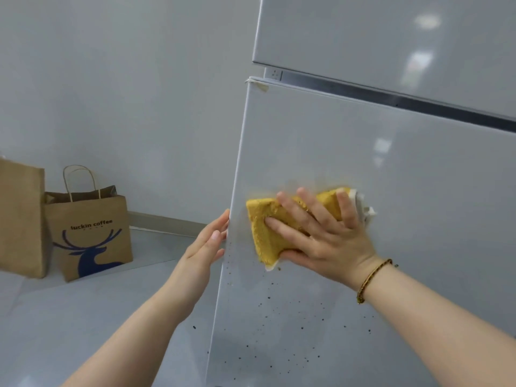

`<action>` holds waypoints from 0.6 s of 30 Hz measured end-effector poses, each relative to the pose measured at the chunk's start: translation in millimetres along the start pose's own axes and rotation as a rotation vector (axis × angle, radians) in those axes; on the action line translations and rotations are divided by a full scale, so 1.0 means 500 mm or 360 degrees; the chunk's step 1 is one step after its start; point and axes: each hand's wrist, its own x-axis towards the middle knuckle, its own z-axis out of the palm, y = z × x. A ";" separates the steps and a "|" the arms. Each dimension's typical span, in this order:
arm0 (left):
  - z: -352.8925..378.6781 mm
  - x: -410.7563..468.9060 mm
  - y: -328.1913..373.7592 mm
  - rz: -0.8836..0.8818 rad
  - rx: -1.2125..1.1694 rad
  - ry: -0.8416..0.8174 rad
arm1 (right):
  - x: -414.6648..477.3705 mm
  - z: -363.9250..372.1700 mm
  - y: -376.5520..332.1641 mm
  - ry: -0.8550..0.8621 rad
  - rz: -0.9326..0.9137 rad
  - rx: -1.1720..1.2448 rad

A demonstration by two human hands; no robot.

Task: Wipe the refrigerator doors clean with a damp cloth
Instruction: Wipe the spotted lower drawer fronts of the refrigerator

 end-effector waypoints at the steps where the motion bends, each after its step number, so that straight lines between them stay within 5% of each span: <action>1: 0.000 0.000 0.000 0.0004 -0.0013 -0.0004 | 0.010 0.002 0.002 0.0007 0.0096 0.0008; 7: -0.012 0.009 0.001 0.0026 -0.0037 -0.0044 | 0.018 -0.007 -0.177 -0.0145 0.0925 0.0232; 12: -0.021 0.013 -0.016 0.0071 -0.0087 -0.0096 | -0.074 0.006 -0.326 -0.0345 0.0489 0.0286; 18: -0.028 0.019 -0.030 0.0090 -0.0175 -0.0159 | -0.076 -0.009 -0.226 -0.0348 -0.0067 0.0219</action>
